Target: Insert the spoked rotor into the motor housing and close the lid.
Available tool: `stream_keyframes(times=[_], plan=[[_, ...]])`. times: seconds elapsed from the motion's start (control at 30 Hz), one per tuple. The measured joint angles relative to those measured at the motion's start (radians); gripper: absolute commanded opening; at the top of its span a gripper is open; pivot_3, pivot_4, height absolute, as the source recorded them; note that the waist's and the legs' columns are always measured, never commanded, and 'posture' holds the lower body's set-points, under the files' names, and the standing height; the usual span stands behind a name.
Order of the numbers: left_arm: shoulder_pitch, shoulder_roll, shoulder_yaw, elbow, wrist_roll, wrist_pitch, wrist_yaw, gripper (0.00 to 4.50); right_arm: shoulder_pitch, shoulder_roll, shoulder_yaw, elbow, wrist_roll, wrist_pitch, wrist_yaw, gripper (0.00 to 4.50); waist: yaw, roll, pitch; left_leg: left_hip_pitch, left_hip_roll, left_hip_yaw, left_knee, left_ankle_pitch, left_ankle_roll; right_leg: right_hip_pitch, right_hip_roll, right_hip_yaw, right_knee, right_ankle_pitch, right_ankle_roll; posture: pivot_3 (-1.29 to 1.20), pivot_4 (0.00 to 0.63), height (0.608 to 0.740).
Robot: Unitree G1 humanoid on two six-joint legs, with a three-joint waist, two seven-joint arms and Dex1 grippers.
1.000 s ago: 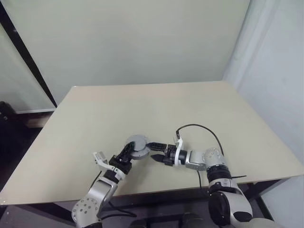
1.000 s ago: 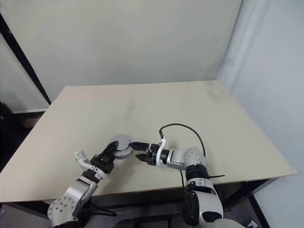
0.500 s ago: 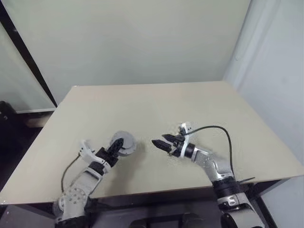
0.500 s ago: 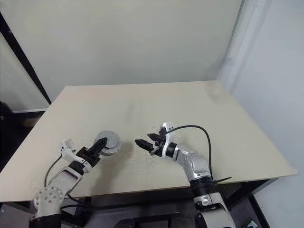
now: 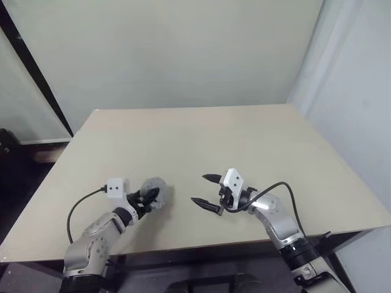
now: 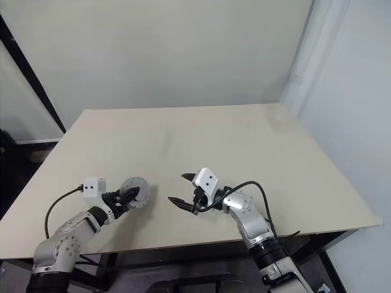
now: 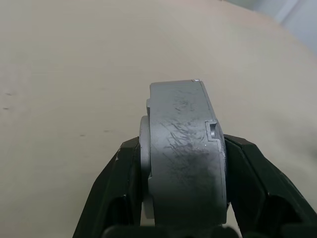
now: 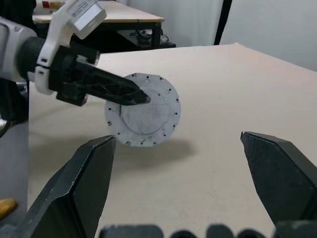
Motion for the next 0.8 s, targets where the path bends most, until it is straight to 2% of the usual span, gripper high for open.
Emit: stream_keyframes(times=[0.4,0.6,0.8], plan=[[-0.087,-0.038,0.092,0.234,0.116,-0.199,0.055,1.98,0.013,-0.014,0.022,0.01,-0.041,-0.001,-0.014,4.39,0.023,-0.004,0.001,0.0,0.0,0.0,0.0,0.0,0.0,0.001,0.0,0.0,0.0,0.0,0.0,0.0,0.0,0.74],[-0.089,-0.057,0.108,0.243,0.125,-0.215,0.063,1.98,0.02,-0.013,0.03,0.013,-0.056,-0.001,-0.016,4.39,0.024,-0.005,0.0,0.001,0.0,0.0,0.002,0.0,0.0,0.002,0.0,0.0,0.001,0.0,0.0,0.0,0.0,0.74],[-0.087,-0.056,0.108,0.243,0.166,-0.216,0.094,3.93,0.02,-0.013,0.033,0.021,-0.067,-0.001,-0.023,4.39,0.023,-0.005,0.0,0.002,0.0,0.001,0.003,0.0,0.0,0.002,0.0,0.0,0.002,0.0,0.0,0.0,0.0,0.74]])
